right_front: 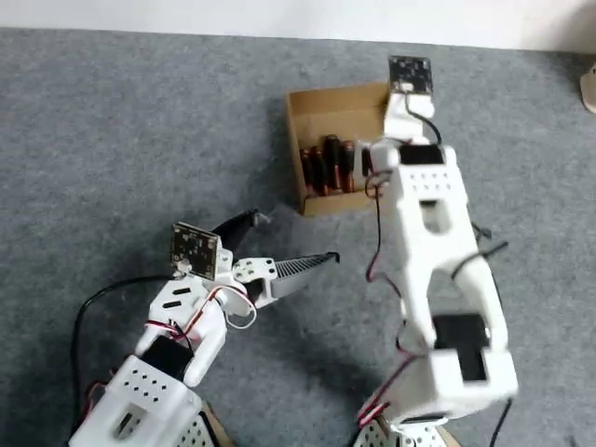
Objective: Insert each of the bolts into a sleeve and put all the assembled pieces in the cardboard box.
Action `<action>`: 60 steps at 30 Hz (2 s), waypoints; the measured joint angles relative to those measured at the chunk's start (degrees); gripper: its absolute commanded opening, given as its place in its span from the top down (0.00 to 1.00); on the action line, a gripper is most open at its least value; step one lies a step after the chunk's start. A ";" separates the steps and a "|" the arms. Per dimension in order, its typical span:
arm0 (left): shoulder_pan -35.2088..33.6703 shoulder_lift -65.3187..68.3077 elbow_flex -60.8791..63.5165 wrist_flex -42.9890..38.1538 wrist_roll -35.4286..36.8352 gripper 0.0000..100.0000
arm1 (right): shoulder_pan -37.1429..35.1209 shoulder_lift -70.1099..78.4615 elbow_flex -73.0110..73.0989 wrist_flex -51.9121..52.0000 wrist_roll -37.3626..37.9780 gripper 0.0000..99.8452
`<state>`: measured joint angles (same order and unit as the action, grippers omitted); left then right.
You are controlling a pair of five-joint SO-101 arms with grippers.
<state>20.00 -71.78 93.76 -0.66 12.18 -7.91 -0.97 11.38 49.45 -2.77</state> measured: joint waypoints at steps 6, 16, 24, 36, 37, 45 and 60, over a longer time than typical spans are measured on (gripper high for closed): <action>0.09 0.00 0.00 0.00 -2.81 0.50 | 0.00 -19.08 16.88 0.09 -0.26 0.99; -4.22 0.00 0.00 0.09 -7.56 0.60 | 0.00 -46.51 42.81 0.09 -0.26 0.99; -14.42 -0.09 2.02 4.75 -7.82 0.81 | -0.09 -67.34 59.96 0.09 -0.26 0.99; -22.68 -0.18 2.29 13.89 -7.82 0.84 | 0.00 -101.27 84.13 0.26 -0.26 0.99; -23.38 -0.18 2.29 15.03 -7.82 0.84 | 0.00 -102.95 84.13 0.09 -0.26 0.99; -29.45 -0.18 2.29 24.70 -17.58 0.84 | 3.87 -98.46 84.57 4.92 -0.26 0.99; -34.29 -0.18 2.29 33.49 -18.64 1.00 | 5.89 -98.29 84.66 12.31 -0.26 0.99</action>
<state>-14.29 -71.96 96.04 32.84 -6.46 -2.02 -99.25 96.04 61.76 -3.03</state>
